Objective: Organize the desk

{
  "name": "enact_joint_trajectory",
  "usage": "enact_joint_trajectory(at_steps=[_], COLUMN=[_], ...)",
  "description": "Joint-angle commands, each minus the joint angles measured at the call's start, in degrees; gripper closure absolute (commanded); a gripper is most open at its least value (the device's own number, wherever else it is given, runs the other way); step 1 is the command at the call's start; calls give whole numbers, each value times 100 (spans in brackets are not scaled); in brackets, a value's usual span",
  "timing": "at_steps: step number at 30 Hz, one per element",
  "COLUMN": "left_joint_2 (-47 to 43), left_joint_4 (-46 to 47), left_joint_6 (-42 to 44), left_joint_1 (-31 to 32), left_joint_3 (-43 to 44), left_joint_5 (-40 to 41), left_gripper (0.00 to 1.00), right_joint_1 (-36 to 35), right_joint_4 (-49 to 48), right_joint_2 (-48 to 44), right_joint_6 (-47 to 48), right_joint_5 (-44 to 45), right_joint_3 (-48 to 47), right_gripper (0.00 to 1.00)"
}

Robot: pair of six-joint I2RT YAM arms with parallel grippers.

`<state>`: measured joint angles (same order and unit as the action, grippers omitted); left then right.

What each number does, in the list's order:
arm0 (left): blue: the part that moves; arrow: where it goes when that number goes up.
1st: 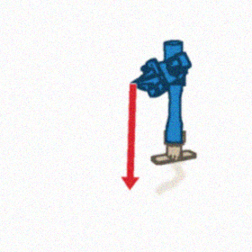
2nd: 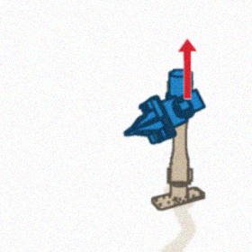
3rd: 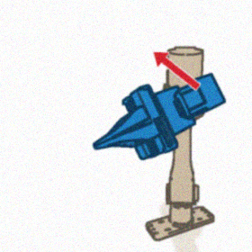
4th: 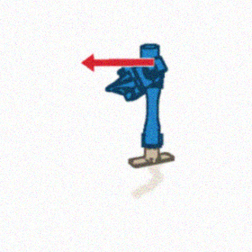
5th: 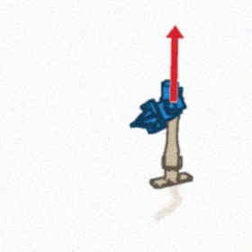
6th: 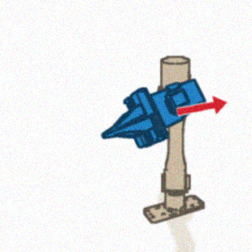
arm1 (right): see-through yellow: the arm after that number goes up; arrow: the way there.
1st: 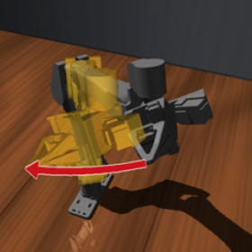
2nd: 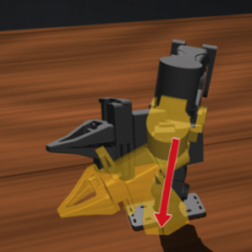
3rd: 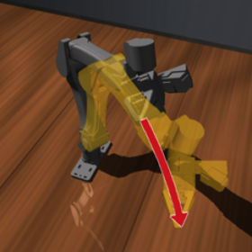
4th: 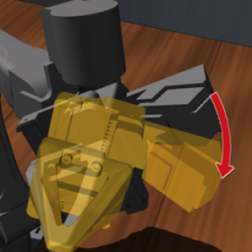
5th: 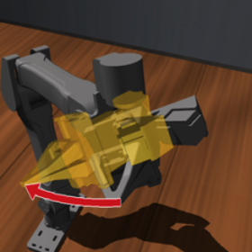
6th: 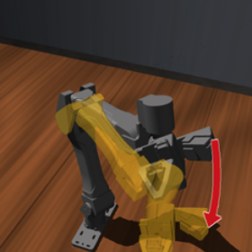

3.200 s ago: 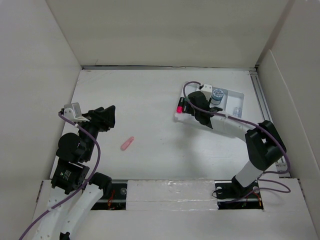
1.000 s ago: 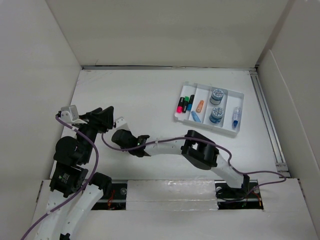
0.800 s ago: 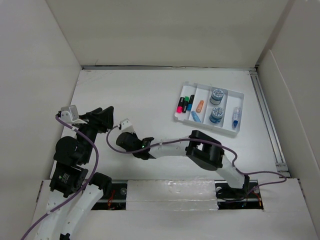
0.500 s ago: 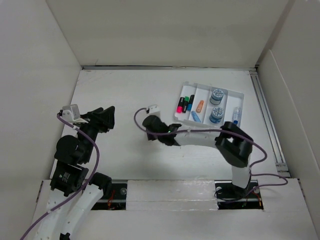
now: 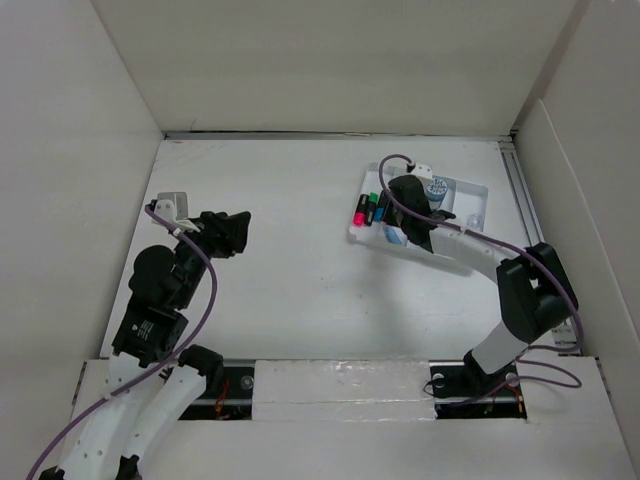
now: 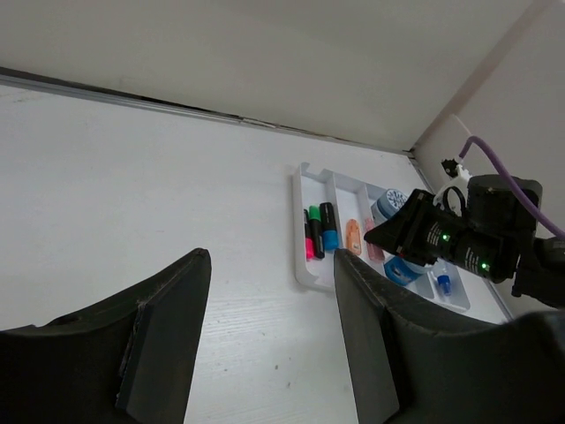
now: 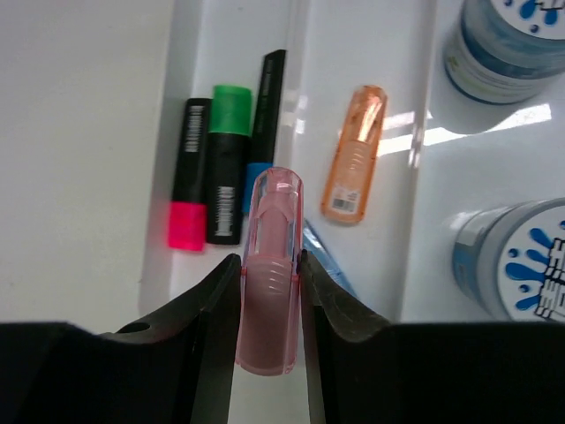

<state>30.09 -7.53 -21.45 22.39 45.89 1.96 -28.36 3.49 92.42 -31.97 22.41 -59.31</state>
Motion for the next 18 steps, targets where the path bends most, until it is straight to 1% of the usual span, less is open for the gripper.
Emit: enact_joint_trajectory(at_steps=[1,4,7,8,11,13,14,15,16,18], left_joint_2=[15,94,68,68,76,85,111,138,138,129], left_joint_4=[270,226,278,296,278,305,305,279,278,305], left_joint_6=[97,97,115,115,115,124,124,124,124,124], left_joint_1=[-24,-24,-24,-24,-24,-24,-24,-24,-24,-24], left_joint_3=[104,113,104,96,87,96,104,104,104,113], left_joint_5=[-99,-143,-143,-125,-152,-143,-143,-152,-160,-160], left_gripper=[47,46,46,45,45,44,44,44,44,43], right_joint_1=[269,453,454,454,454,454,315,157,155,-195], right_joint_4=[-111,-85,-94,-102,-68,-85,-207,-286,-287,-777], right_joint_2=[48,267,268,259,145,-101,-197,-468,-619,-979], right_joint_6=[-108,-178,-240,-231,-222,-205,-170,4,6,329], right_joint_5=[-175,-439,-448,-431,-352,-352,-352,-360,-361,-605], right_joint_3=[16,-115,-116,-116,-142,-73,-29,50,51,270], right_gripper=[88,85,59,40,18,13,11,11,11,13])
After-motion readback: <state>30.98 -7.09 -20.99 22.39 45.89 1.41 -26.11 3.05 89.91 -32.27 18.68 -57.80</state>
